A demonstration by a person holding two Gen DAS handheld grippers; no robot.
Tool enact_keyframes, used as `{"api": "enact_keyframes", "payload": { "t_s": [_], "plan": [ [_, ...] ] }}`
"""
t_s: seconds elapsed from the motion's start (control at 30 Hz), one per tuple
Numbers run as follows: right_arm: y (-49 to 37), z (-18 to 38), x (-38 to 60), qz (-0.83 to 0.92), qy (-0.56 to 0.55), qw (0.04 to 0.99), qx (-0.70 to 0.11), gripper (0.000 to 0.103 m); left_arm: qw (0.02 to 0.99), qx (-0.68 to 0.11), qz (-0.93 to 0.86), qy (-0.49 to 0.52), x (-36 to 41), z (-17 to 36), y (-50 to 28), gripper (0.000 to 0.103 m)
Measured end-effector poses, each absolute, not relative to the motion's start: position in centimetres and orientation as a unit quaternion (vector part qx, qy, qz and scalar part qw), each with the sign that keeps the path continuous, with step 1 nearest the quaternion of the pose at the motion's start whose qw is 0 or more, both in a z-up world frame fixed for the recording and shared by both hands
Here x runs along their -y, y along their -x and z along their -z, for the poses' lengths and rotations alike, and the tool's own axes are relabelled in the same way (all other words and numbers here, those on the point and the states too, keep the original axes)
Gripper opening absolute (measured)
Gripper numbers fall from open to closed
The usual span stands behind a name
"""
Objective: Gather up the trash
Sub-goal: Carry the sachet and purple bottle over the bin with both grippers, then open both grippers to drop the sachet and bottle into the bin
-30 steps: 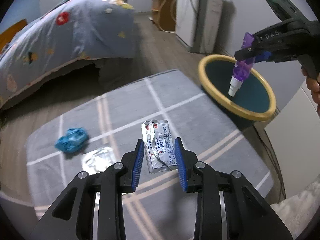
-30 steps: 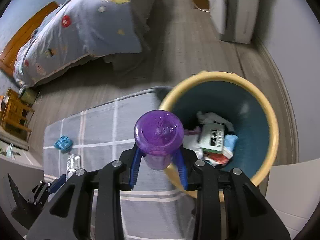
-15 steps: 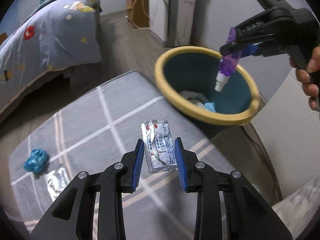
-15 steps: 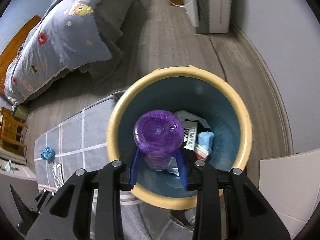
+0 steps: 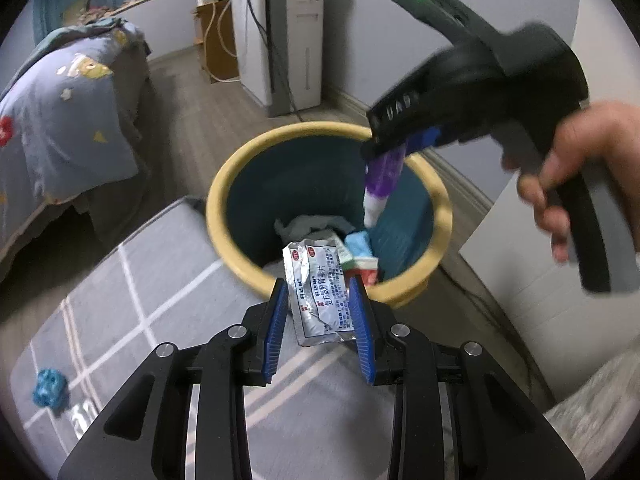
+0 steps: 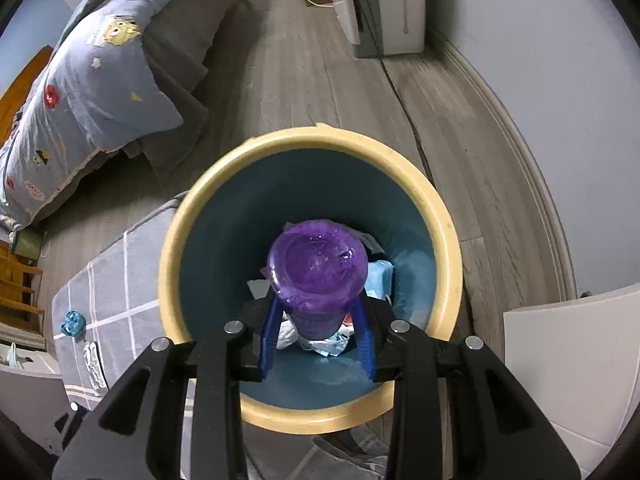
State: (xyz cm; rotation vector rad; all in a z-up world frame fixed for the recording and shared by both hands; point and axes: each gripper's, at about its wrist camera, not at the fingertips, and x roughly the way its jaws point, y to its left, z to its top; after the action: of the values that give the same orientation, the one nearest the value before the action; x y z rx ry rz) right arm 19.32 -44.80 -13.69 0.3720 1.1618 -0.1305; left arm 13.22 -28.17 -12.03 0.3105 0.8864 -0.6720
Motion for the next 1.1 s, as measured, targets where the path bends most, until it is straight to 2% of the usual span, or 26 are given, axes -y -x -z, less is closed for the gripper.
{"api": "enact_keyframes", "payload": {
  "t_s": [0.33,0.53,0.63,0.67,0.7,0.73,0.77,0.83,0.97,1.1],
  "plan": [
    [-19.6,15.9,45.9,0.079,-0.196,0.802,-0.558,0.032,0.822,-0.441,0.312,-0.182,32.9,14.3,-17.7,0.033],
    [-20.5,16.7,45.6,0.078,-0.195,0.802,-0.56,0.032,0.829,-0.432,0.307,-0.178,31.6,14.6,-18.7,0.033],
    [-20.6,16.8,45.8,0.078,-0.207,0.805,-0.551,0.033,0.834,-0.43,0.3,-0.169,30.4,14.6,-18.9,0.04],
    [-20.6,16.7,45.9,0.08,-0.211,0.806,-0.548,0.037,0.837,-0.43,0.297,-0.164,29.9,14.6,-18.9,0.043],
    [-20.7,16.5,45.9,0.084,-0.214,0.807,-0.544,0.043,0.838,-0.429,0.295,-0.16,29.5,14.6,-18.9,0.055],
    [-20.6,16.2,45.9,0.088,-0.214,0.81,-0.539,0.056,0.842,-0.427,0.291,-0.156,29.1,14.5,-18.9,0.07],
    [-20.6,16.0,46.0,0.091,-0.214,0.812,-0.535,0.064,0.848,-0.421,0.285,-0.153,28.5,14.3,-18.7,0.075],
    [-20.6,15.5,45.9,0.094,-0.215,0.816,-0.528,0.068,0.856,-0.412,0.275,-0.149,27.7,14.0,-18.4,0.091],
    [-20.2,14.3,45.7,0.094,-0.215,0.821,-0.52,0.097,0.867,-0.406,0.253,-0.138,26.3,13.2,-17.9,0.096],
    [-19.9,12.9,44.9,0.09,-0.205,0.827,-0.515,0.097,0.87,-0.41,0.244,-0.123,25.0,12.2,-17.2,0.097]
  ]
}}
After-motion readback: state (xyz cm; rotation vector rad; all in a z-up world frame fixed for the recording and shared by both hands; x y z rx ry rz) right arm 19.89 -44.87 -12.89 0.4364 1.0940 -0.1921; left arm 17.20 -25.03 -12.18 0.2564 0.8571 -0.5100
